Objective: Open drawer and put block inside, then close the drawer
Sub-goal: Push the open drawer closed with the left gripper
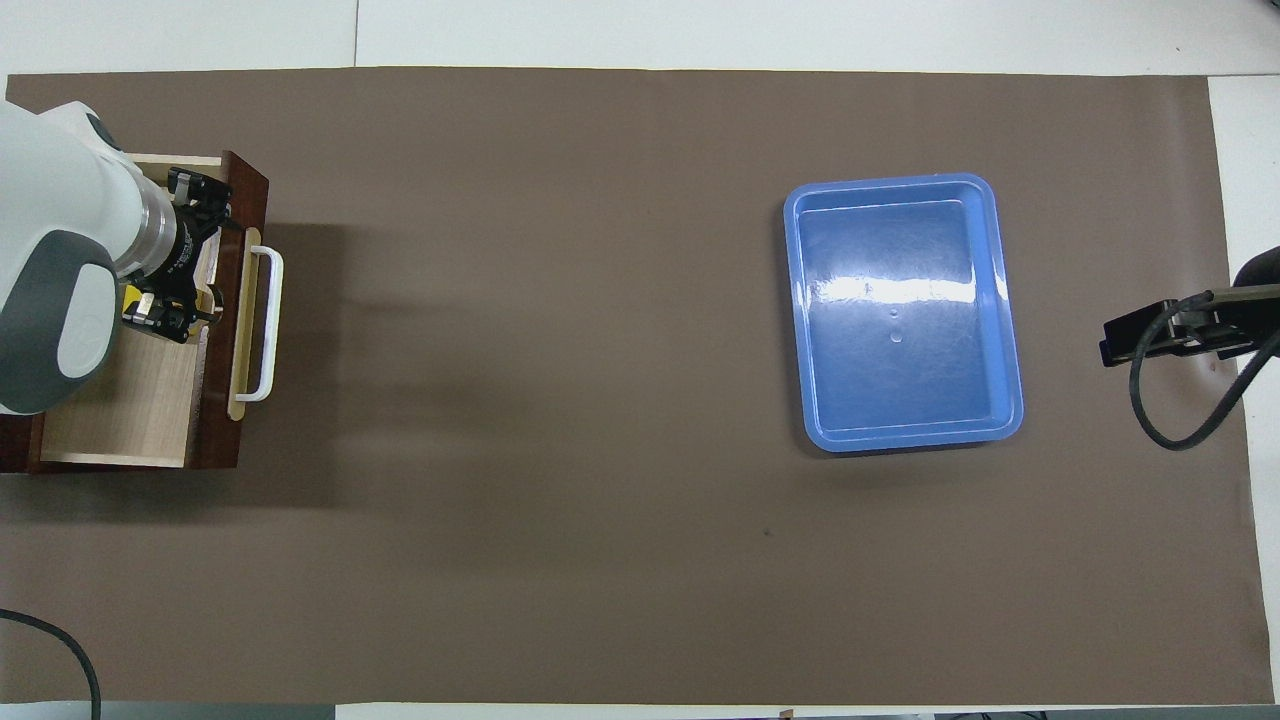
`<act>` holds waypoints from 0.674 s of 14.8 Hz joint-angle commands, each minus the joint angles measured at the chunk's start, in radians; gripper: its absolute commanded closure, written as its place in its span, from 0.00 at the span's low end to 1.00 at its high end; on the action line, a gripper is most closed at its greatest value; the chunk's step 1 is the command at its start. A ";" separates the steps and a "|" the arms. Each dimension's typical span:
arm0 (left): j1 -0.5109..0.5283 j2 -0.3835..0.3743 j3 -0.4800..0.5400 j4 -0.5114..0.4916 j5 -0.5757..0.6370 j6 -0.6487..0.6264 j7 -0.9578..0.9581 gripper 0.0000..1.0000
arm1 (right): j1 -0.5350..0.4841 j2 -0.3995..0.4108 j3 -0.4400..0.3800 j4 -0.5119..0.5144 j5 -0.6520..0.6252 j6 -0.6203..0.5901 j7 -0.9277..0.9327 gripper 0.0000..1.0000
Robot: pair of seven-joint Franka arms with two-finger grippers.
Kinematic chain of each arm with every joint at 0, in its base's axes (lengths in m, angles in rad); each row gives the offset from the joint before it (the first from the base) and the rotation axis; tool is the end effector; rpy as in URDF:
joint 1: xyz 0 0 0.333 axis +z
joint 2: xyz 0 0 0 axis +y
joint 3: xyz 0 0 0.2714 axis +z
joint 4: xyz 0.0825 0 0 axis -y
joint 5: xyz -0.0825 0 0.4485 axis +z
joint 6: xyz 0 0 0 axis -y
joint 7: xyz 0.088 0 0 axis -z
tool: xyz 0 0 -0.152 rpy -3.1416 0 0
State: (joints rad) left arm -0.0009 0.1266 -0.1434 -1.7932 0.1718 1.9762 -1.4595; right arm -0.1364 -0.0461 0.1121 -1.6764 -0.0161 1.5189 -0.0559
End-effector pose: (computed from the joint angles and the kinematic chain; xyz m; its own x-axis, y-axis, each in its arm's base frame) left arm 0.6586 -0.0761 0.3711 0.3059 0.9405 0.1480 0.9486 -0.3144 0.0372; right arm 0.5929 -0.0161 0.5026 0.9932 0.0302 -0.1125 0.0321 -0.9994 0.0150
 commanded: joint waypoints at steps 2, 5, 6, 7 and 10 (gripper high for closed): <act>-0.028 0.002 -0.007 0.012 -0.012 0.016 -0.142 0.00 | -0.003 -0.014 0.006 -0.014 -0.001 0.015 0.014 0.00; -0.053 -0.008 -0.005 -0.070 -0.011 0.070 -0.147 0.00 | -0.003 -0.014 0.006 -0.014 -0.001 0.014 0.013 0.00; -0.041 -0.010 -0.005 -0.089 -0.008 0.082 -0.144 0.00 | -0.003 -0.014 0.006 -0.014 -0.001 0.014 0.013 0.00; -0.028 -0.012 -0.001 -0.098 -0.005 0.092 -0.136 0.00 | -0.003 -0.014 0.006 -0.014 -0.001 0.014 0.013 0.00; 0.041 -0.012 0.004 -0.092 0.014 0.089 -0.031 0.00 | -0.003 -0.014 0.006 -0.014 -0.002 0.014 0.010 0.00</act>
State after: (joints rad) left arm -0.0103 0.1313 -0.1437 -1.8692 0.1731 2.0479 -1.5732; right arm -0.1364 -0.0461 0.1122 -1.6764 -0.0161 1.5189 -0.0559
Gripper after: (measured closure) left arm 0.000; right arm 0.000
